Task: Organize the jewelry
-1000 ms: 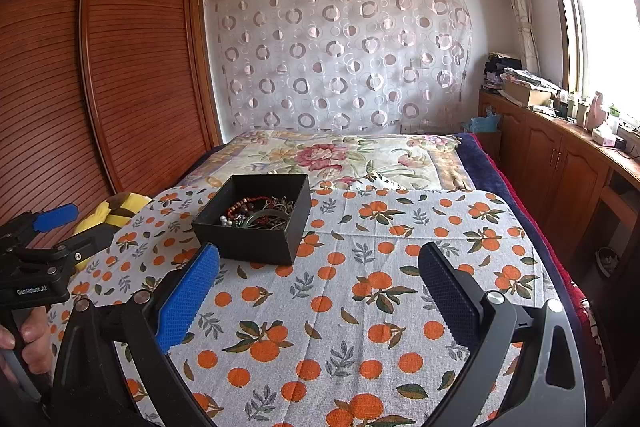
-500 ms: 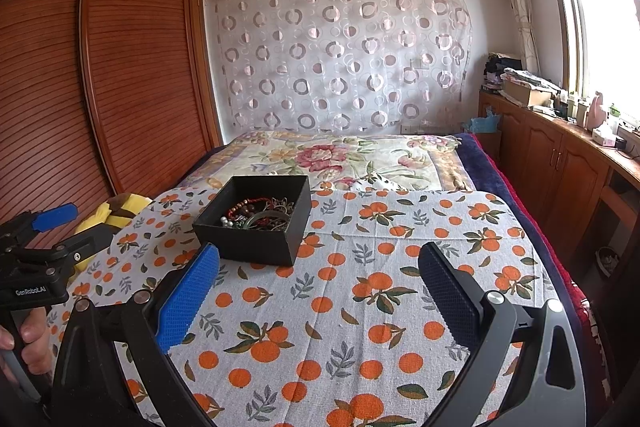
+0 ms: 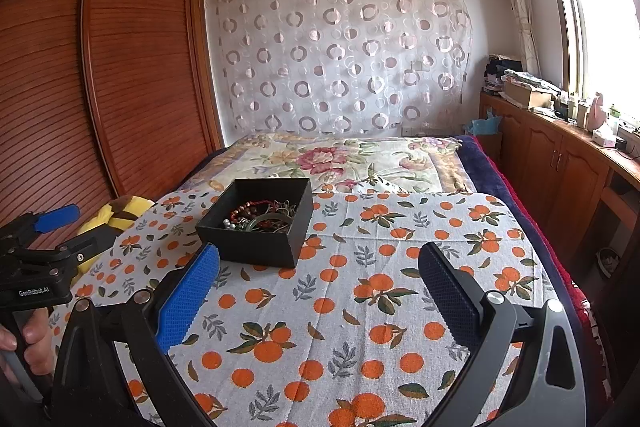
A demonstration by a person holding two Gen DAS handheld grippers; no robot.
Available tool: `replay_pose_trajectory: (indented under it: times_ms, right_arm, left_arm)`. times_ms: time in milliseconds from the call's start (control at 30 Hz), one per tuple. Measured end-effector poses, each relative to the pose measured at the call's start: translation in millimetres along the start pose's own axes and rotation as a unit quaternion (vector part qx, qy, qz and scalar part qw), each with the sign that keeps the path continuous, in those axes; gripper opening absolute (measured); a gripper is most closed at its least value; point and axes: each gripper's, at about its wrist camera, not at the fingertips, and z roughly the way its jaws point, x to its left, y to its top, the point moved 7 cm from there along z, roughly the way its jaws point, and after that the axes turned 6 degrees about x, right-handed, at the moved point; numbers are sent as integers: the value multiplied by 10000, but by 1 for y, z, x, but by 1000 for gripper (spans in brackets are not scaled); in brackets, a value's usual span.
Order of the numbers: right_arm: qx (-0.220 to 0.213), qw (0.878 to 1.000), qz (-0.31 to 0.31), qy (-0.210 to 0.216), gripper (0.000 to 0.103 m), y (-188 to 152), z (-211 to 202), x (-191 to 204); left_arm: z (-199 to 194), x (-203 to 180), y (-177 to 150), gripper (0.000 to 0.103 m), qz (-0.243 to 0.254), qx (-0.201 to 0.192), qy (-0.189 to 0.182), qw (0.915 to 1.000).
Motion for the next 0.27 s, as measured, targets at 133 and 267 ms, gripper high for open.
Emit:
replay_pose_trajectory:
  times_ms: [133,267]
  right_arm:
    - [-3,10000,4,4,100,0,0,0]
    - [-8,10000,3,-1,100,0,0,0]
  left_arm:
    - [-1,1,1,95,-45,14,-8,10000]
    - [-2,1,2,95,-39,7,3,10000]
